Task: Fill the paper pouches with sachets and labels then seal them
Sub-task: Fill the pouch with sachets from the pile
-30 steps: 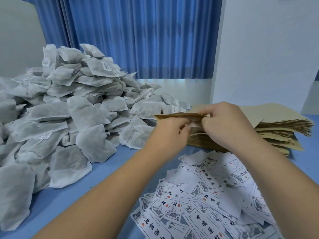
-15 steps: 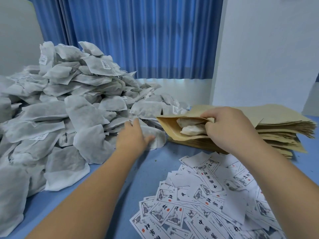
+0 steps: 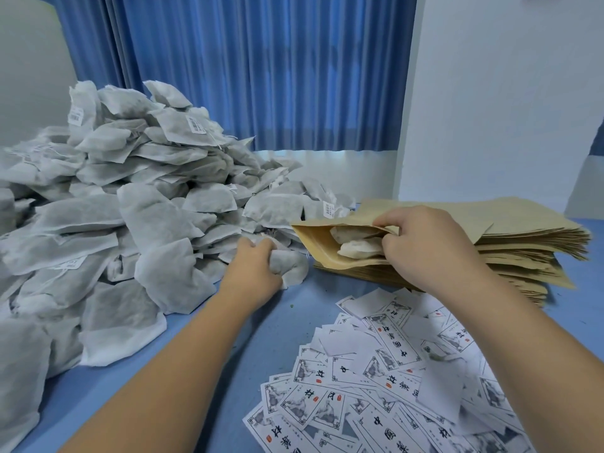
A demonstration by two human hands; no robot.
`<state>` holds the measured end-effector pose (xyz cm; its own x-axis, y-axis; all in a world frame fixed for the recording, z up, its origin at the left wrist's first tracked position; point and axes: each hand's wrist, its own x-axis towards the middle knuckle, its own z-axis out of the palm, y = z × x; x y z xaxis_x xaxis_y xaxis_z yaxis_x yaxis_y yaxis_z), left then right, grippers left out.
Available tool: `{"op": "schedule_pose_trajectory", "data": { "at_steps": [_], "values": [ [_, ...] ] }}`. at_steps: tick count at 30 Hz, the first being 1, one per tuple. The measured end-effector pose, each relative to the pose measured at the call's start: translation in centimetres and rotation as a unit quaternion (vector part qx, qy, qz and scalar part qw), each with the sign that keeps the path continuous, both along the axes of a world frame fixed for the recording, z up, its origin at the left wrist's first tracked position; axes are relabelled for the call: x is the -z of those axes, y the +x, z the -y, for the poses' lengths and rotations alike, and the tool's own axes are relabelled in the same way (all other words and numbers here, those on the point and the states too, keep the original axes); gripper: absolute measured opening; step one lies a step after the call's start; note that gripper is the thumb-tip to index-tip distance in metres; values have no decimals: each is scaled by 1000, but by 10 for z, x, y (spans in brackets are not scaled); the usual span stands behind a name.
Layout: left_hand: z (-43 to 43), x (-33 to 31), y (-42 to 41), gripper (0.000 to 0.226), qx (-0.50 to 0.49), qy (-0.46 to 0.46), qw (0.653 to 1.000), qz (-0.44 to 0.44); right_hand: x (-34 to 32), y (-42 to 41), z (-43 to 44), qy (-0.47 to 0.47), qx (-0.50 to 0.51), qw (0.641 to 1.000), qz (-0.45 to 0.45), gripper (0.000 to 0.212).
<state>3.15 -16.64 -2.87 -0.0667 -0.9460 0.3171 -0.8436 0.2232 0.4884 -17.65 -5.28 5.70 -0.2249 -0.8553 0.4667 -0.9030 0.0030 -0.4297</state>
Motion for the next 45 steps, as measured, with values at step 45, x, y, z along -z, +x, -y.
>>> {"op": "schedule_pose_trajectory", "data": {
  "at_steps": [45],
  "values": [
    [-76,-33,-35,44,243,-375,891,86,-3,-2,1,10,-43,999,3,30]
  ]
}}
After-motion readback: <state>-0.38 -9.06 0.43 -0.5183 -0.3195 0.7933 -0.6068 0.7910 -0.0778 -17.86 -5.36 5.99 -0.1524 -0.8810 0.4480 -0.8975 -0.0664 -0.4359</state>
